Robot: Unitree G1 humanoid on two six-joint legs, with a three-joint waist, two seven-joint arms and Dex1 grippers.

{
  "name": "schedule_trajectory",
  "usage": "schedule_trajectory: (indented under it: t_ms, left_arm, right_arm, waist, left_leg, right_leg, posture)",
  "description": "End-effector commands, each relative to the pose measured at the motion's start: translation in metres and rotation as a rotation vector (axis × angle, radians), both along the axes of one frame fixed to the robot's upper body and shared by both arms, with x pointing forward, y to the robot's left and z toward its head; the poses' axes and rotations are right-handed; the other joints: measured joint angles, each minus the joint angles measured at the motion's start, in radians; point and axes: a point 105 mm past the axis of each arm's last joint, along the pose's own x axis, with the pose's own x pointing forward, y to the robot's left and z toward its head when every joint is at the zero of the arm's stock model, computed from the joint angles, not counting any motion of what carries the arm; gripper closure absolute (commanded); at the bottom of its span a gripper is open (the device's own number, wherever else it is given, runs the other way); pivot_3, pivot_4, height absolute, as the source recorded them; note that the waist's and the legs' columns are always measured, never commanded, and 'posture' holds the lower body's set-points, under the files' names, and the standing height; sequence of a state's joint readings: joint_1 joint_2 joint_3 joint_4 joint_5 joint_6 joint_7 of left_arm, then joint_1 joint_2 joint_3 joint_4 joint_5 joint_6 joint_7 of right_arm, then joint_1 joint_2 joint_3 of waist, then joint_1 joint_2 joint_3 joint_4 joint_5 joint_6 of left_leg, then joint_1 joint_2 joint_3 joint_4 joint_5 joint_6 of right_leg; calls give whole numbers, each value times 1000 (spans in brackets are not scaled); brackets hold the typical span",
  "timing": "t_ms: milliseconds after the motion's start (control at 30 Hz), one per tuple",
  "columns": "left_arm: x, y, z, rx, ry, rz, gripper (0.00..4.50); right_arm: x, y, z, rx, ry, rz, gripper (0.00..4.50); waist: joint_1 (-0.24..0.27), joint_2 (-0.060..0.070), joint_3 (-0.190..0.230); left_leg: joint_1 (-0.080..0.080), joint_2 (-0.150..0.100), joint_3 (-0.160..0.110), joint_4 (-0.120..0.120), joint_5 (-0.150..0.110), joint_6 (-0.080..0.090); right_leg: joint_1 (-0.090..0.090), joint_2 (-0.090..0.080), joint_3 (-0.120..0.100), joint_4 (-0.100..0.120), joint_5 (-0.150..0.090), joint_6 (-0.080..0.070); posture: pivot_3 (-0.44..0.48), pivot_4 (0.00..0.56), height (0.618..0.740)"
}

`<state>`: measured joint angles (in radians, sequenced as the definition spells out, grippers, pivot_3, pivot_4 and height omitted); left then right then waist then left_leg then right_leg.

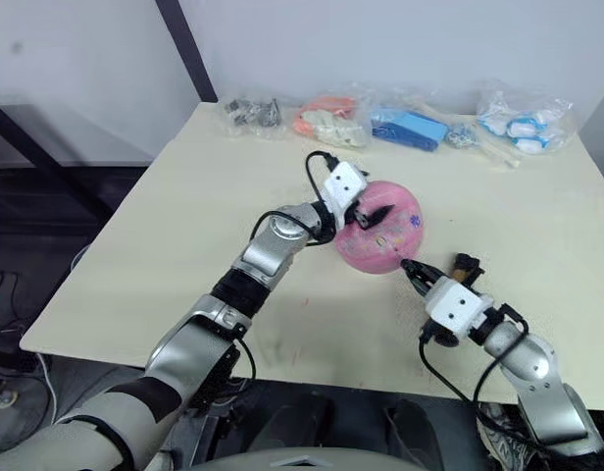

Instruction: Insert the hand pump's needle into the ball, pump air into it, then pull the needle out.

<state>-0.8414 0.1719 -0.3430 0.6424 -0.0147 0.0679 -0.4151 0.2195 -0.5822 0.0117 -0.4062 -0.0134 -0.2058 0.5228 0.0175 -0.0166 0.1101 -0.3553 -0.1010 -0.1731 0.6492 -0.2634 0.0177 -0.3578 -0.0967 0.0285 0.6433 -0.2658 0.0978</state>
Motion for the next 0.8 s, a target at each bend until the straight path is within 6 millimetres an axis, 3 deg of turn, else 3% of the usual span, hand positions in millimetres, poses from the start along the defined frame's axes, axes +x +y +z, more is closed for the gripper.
schedule_trajectory:
  t_ms: [33, 167, 467, 800]
  left_arm:
    - [-12, 58, -108, 263, 275, 178, 0]
    - [-13, 56, -111, 267, 275, 175, 0]
    - [-13, 50, -106, 226, 269, 157, 0]
    - [-12, 33, -69, 67, 215, 71, 0]
  right_arm:
    - [-5, 1, 16, 17, -55, 29, 4394]
    - [-6, 0, 16, 15, -47, 35, 4394]
    - [5, -10, 19, 103, -40, -58, 4394]
    - [36, -44, 22, 232, -13, -283, 4394]
  waist:
    - [-14, 0, 0]
    - [-37, 2, -2]
    - [-30, 4, -2]
    - [-28, 6, 0]
  left_leg:
    - [10, 2, 0, -3, -2, 1]
    - [30, 4, 2, -12, -7, -1]
    - [30, 2, 0, -13, -7, -1]
    - [27, 2, 0, -13, -7, -1]
  right_leg:
    - [9, 0, 2, -1, -3, 4]
    - [30, -5, 3, -1, -15, 3]
    - [28, -6, 2, -1, -15, 6]
    - [20, -6, 2, -1, -15, 5]
  posture:
    - [0, 150, 736]
    - [0, 150, 736]
    - [0, 150, 736]
    - [0, 150, 736]
